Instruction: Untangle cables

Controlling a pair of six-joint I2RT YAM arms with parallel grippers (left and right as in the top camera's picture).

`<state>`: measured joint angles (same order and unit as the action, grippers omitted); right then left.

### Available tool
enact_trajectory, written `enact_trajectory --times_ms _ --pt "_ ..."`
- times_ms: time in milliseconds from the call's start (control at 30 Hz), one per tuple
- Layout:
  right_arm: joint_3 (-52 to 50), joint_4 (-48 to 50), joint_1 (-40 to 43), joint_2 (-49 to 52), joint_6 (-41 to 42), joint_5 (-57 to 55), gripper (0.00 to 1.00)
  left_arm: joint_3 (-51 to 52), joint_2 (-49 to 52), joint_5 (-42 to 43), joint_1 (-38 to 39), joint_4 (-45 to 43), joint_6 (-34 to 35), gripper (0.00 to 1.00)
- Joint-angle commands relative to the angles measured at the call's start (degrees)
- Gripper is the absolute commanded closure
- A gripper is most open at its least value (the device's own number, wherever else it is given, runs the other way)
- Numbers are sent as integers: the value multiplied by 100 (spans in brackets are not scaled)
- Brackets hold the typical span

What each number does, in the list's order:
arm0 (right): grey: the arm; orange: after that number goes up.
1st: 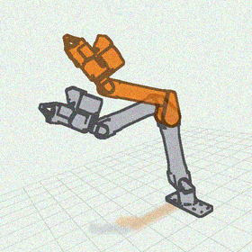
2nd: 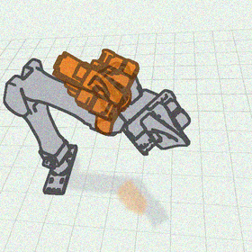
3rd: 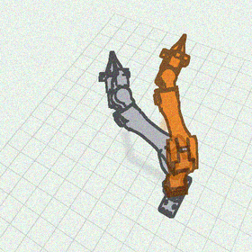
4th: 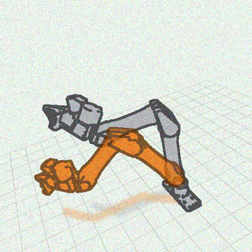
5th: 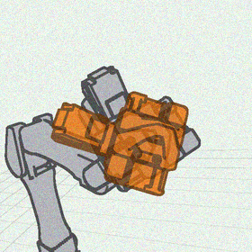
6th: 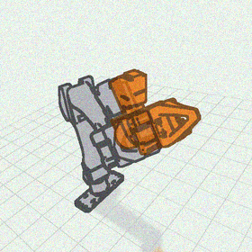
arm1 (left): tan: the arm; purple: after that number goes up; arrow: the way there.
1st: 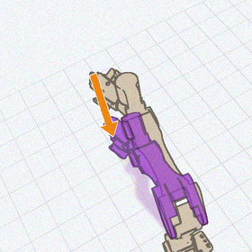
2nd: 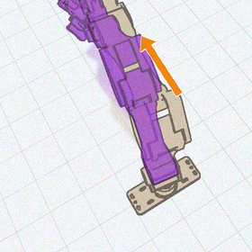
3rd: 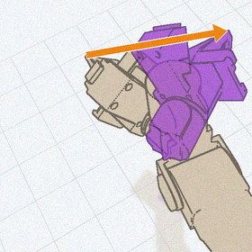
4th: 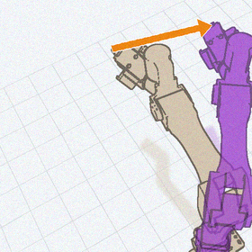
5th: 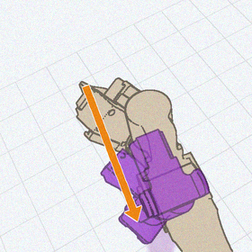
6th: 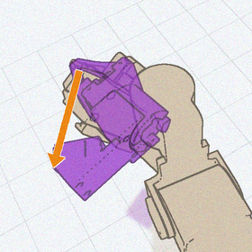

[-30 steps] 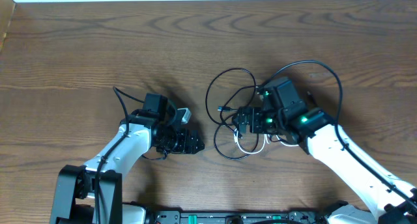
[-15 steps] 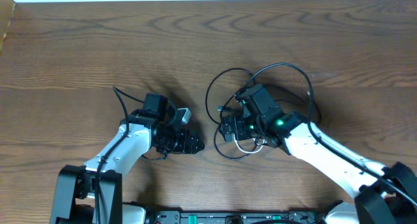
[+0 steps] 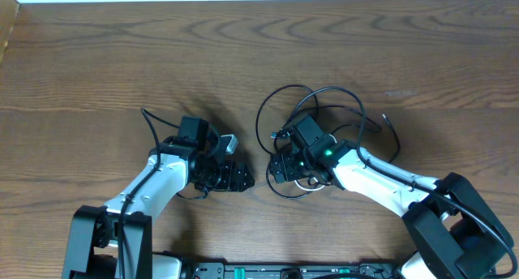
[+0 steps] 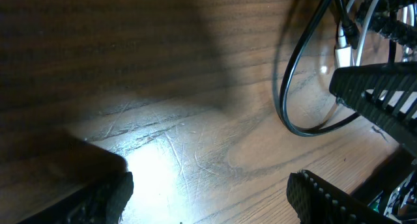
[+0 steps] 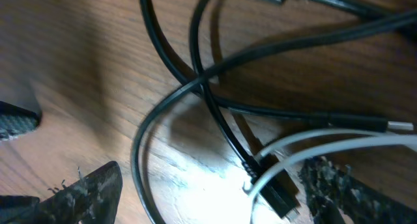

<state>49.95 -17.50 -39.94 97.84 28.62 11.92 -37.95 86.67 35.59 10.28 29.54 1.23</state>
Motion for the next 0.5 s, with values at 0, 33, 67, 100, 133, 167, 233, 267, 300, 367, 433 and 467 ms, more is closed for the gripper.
enact_trajectory --times_ms 0,33,67,100,133,167,233,267,300,367,433,467 --pt "13 0 -33 74 -44 -46 15 35 76 -481 -24 -26 -98 17" --pt "13 4 -33 74 -44 -44 16 35 76 -481 -24 -28 -98 18" --pt "13 17 -33 74 -44 -44 17 35 79 -481 -24 -28 -98 17" --pt "13 22 -33 74 -42 -44 18 35 76 -481 -24 -28 -96 18" --pt "13 22 -33 74 -44 -44 20 35 76 -481 -24 -26 -98 17" --pt "13 22 -33 74 -44 -44 21 35 76 -481 -24 -28 -96 18" --pt "13 24 -33 74 -42 -42 22 35 76 -481 -24 -26 -98 17" --pt "13 24 -33 74 -42 -42 24 35 76 -481 -24 -26 -98 17" --pt "13 31 -33 74 -42 -42 27 35 76 -481 -24 -28 -98 17" --pt "13 61 -35 74 -42 -13 34 35 76 -481 -24 -28 -98 18" --pt "13 87 -35 74 -39 50 46 35 76 -481 -24 -28 -98 18" --pt "13 98 -35 74 -39 50 55 35 76 -481 -24 -28 -98 18"
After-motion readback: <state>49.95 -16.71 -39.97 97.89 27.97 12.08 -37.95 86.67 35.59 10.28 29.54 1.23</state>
